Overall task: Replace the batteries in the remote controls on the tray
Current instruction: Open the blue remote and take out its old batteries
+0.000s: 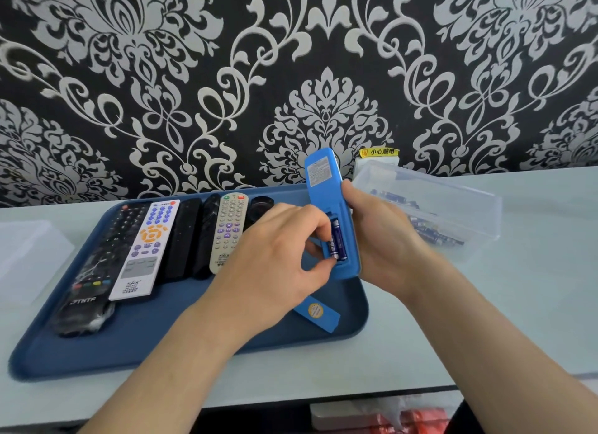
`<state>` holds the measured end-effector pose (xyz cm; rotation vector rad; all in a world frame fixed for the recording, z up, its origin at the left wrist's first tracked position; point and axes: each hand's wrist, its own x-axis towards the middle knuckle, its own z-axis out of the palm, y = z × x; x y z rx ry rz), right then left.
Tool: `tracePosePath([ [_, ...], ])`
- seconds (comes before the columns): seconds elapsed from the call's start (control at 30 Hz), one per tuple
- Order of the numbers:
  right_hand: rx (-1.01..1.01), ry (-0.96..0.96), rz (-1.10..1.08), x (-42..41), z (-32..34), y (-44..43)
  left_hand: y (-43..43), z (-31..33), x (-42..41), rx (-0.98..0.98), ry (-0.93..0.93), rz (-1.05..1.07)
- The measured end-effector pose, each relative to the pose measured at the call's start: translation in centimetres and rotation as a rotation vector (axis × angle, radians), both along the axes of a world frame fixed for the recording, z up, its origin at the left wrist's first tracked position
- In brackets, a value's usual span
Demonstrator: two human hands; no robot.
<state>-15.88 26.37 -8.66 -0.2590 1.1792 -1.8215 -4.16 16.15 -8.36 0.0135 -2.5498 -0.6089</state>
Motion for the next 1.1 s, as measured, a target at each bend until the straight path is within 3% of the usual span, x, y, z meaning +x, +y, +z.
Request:
tracePosePath([
  [0.6, -0.042, -0.034, -0.033, 0.6, 0.0, 0.1, 0.5, 0.1, -0.2, 0.123, 0.011, 0.079],
  [1.1, -0.030, -0.026, 0.082, 1.4, 0.1, -0.4, -0.9, 1.1, -0.5, -0.005, -0.084, -0.045],
])
